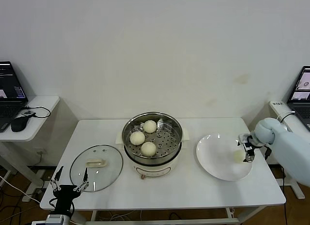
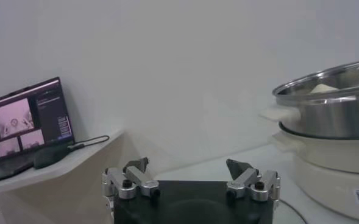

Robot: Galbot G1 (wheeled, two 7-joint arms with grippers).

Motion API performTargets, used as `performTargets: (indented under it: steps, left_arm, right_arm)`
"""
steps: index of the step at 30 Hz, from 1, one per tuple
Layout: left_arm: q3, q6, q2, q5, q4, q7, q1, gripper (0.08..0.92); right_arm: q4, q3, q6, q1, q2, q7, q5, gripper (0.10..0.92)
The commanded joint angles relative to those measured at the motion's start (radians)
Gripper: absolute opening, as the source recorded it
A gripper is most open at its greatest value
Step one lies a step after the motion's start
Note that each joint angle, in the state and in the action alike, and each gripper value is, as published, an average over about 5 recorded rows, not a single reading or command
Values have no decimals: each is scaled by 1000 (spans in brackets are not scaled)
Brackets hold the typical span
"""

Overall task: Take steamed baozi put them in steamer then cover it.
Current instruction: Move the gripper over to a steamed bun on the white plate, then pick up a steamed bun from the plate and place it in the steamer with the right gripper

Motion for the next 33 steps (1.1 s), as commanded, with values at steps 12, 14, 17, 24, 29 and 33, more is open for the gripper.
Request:
performTargets:
  steps: [12,14,17,24,29,33]
  left_arm:
    - [3,0,2,-1,-2,0,-3,823]
    - [3,0,2,-1,-3,0,-2,823]
    - [2,0,3,0,-6,1,-2,823]
    - [3,5,2,0,-16,1,-5,823]
    - [8,7,2,1,-20,1,-7,823]
    - [9,6,2,1,-22,1,-6,823]
  right_arm:
    - [-34,27,-5,-25,21,-1,-24,579]
    - [-24,25,-7,-19,13,-4,-19,555]
    - [15,7,-15,9,-12,-12,7,545]
    - [152,-131,-72,189,-87,-27,163,549]
    - [264,-259,-136,376,-116,-29,303,555]
    - [352,-375,-210,530,-98,-6,432,565]
